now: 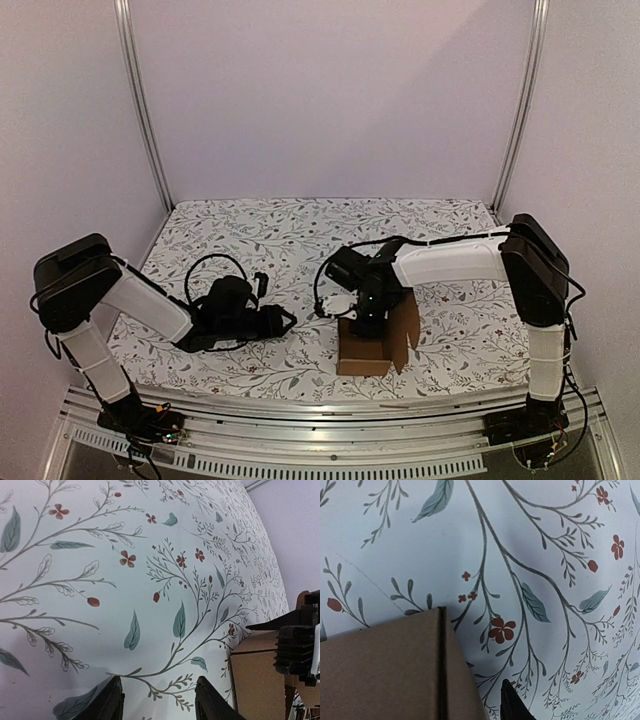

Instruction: Fold the paper box

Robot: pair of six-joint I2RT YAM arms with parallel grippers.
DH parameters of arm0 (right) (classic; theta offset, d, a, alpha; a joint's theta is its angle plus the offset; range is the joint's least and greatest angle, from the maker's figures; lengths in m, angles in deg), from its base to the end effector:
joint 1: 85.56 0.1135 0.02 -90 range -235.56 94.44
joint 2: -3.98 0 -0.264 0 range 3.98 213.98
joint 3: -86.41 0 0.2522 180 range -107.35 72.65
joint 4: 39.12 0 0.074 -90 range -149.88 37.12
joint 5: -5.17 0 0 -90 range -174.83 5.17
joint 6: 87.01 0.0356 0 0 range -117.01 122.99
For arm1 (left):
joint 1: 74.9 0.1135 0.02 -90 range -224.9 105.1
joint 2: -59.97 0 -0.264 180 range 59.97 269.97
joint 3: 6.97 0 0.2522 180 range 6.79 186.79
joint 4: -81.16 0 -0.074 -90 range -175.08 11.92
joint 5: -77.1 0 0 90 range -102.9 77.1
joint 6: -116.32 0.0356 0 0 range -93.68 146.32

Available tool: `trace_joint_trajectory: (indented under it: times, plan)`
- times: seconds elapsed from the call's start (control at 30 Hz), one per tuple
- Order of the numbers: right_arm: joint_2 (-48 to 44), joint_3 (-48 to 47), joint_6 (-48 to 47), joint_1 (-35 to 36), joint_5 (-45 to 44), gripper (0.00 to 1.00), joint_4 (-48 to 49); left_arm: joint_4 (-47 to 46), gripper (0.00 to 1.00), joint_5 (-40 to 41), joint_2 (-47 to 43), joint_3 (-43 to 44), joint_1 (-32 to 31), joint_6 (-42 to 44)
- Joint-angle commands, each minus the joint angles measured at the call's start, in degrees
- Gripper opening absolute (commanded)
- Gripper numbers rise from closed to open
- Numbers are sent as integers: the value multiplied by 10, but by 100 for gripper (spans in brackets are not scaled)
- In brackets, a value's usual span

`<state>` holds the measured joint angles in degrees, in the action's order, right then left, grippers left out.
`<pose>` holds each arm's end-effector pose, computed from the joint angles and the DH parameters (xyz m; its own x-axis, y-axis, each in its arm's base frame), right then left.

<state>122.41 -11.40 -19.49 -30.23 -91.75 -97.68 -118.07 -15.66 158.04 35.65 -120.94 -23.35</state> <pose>0.2324 0.3284 0.1494 -0.2090 -0.9695 -0.1282 -0.9562 0.2301 -0.1811 0.1990 -0.2088 0.1024 -0.8341 -0.2320 -0.5004 0.1701 0.7549 -0.6334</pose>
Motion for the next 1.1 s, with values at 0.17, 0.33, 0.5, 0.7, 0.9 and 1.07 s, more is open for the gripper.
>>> trace_joint_trajectory:
  times: [0.17, 0.33, 0.5, 0.7, 0.9, 1.07]
  plan:
    - [-19, 95, 11, 0, -107, 5, 157, 12, 49, -22, 59, -8, 5, -20]
    - [-62, 136, -1, 5, -188, 2, 243, -20, 49, -29, 110, 16, -17, -39]
    - [-22, 125, -45, 16, -267, 3, 271, -51, 49, -32, 130, 22, -24, -59]
    - [-21, 108, -21, 8, -187, 7, 212, -47, 48, -25, 111, 9, -23, -54]
    - [-50, 57, -7, -7, -99, 16, 130, -27, 48, -9, 70, -11, -23, -42]
    - [-108, -6, -23, -15, -32, 35, 53, 16, 49, 6, 22, -17, -22, -13]
